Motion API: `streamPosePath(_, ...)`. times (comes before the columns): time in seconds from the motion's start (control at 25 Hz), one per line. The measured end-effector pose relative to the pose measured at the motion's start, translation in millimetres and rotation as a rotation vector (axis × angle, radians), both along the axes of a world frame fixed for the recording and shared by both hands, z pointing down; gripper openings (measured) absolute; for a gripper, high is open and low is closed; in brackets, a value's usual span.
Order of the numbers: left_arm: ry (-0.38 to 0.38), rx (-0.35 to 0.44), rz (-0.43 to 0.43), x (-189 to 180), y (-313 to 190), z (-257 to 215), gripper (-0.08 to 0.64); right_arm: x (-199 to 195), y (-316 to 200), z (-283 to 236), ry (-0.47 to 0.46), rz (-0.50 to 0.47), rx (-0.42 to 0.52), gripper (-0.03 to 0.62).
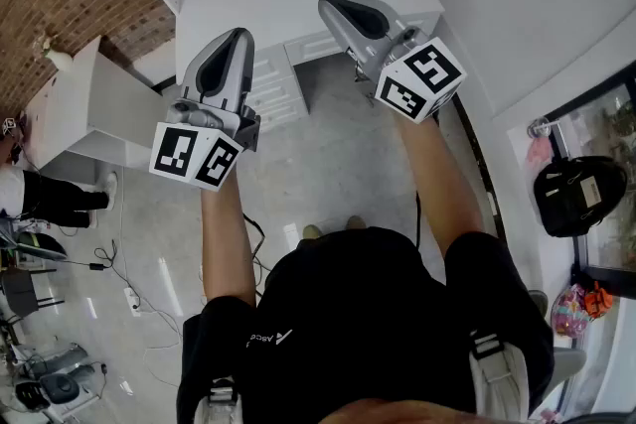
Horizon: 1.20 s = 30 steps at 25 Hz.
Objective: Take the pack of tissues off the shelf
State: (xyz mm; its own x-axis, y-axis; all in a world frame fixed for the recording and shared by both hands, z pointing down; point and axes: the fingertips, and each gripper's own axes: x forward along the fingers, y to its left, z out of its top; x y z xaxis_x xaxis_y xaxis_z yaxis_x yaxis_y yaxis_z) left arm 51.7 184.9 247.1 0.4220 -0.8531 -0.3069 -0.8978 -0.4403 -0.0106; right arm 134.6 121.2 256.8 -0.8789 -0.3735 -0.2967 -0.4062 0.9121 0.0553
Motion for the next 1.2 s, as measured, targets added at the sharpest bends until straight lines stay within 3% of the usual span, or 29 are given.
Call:
streamPosePath(0.72, -0.021, 0.000, -0.065, 53.3, -31.0, -0.3, 0.000, 54.6, -27.5, -5.1, -0.047, -0.070, 0.010, 0.003)
streamPosePath(1.2, -0.032, 0.025, -0.080, 33.2, -79.2, -11.8, 0.000, 35.2, -74.9, -16.7, -0.039, -0.060, 0.029, 0.003)
